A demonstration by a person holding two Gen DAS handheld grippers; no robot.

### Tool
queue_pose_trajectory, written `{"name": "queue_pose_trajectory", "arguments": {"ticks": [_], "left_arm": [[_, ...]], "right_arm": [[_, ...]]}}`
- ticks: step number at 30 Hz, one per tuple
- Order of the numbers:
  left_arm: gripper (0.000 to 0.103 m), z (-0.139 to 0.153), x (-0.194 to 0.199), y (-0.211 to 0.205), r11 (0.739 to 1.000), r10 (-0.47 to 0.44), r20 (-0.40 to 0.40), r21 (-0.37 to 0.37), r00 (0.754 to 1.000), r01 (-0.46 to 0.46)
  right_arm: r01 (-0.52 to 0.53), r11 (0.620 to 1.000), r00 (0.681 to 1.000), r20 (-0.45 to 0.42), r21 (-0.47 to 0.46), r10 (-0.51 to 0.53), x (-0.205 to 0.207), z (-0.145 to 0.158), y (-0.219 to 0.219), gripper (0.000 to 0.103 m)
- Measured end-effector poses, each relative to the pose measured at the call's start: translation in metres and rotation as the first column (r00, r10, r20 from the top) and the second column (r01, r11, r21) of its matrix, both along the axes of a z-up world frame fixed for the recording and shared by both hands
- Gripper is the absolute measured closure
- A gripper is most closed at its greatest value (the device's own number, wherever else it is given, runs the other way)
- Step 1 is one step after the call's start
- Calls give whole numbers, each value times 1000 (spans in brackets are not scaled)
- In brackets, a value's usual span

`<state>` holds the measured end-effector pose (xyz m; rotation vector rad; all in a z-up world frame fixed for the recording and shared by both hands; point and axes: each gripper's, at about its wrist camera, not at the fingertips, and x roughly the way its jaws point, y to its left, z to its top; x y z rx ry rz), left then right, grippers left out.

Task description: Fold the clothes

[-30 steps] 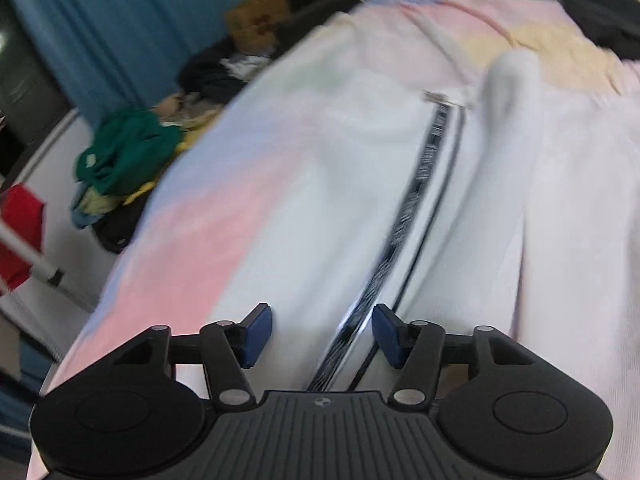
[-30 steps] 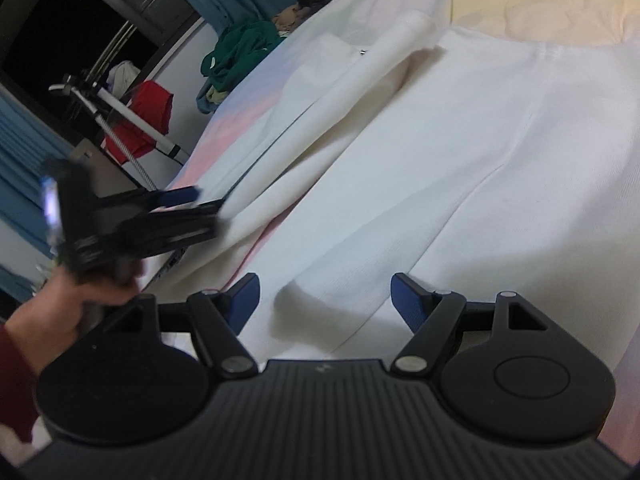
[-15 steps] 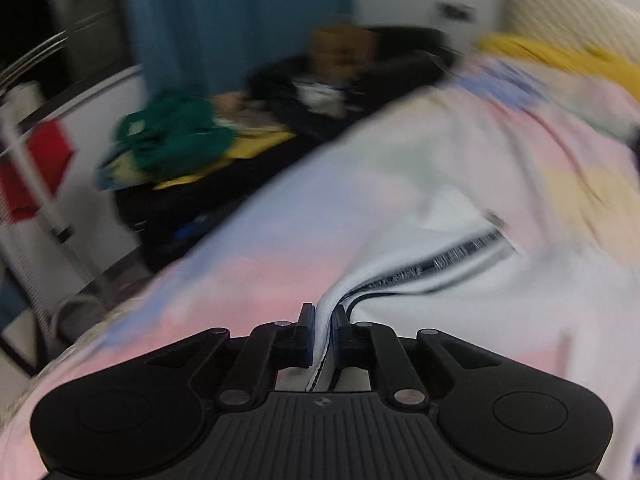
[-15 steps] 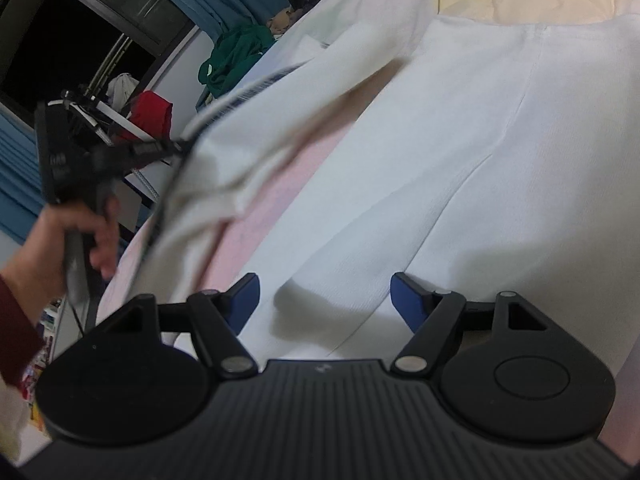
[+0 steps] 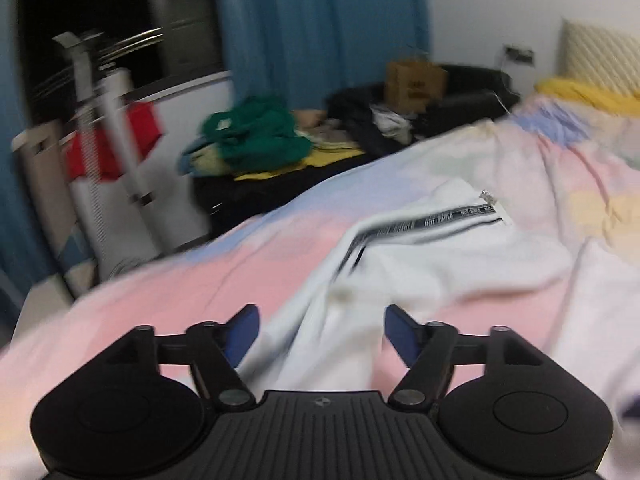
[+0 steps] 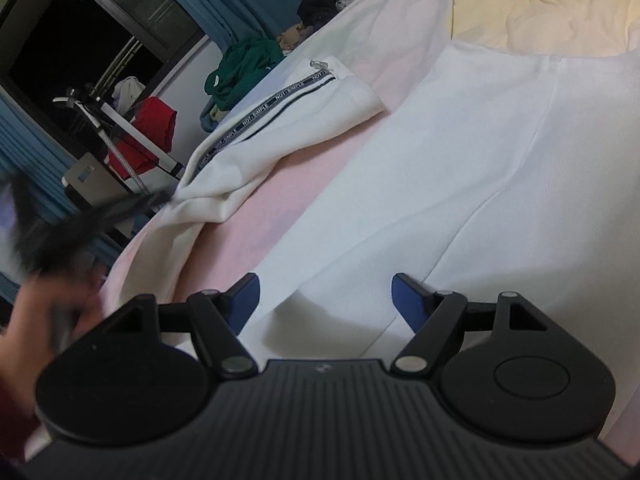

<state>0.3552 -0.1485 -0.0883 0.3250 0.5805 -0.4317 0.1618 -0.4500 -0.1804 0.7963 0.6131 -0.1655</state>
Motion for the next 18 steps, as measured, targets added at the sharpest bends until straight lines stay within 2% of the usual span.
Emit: {"name": "queue_pose_trajectory", "arguments": {"ticks": [3, 6, 8, 12, 14, 15, 18], "left_arm": [[30, -12, -62, 39, 996, 74, -57, 53, 996, -71], [31, -34, -103, 69, 985, 151, -61, 94, 987, -145], [33, -44, -111, 81, 977, 191, -67, 112, 979, -182], [35, -48, -111, 84, 963, 227, 6, 147, 974, -225], [37, -50, -106, 86, 965, 239, -7, 114, 971, -236], [43, -50, -107, 89, 967, 238, -4, 98, 971, -237], [70, -50, -108, 99, 970, 238, 4, 48, 971, -238]], "right_arm": [[3, 1000, 1000, 25, -10, -3, -6, 6, 2, 27], [-19, 1000, 999, 36, 16, 19, -13, 11, 3, 27], [-43, 997, 998, 51, 70, 39, -19, 18, 1, 27], [-66, 973, 997, 55, 220, 55, -5, 35, -10, 27], [-73, 958, 996, 62, 278, 58, 18, 39, -18, 27], [-71, 952, 997, 53, 299, 57, 33, 36, -22, 27], [-35, 933, 999, 6, 358, 36, 82, 24, -35, 28]]}}
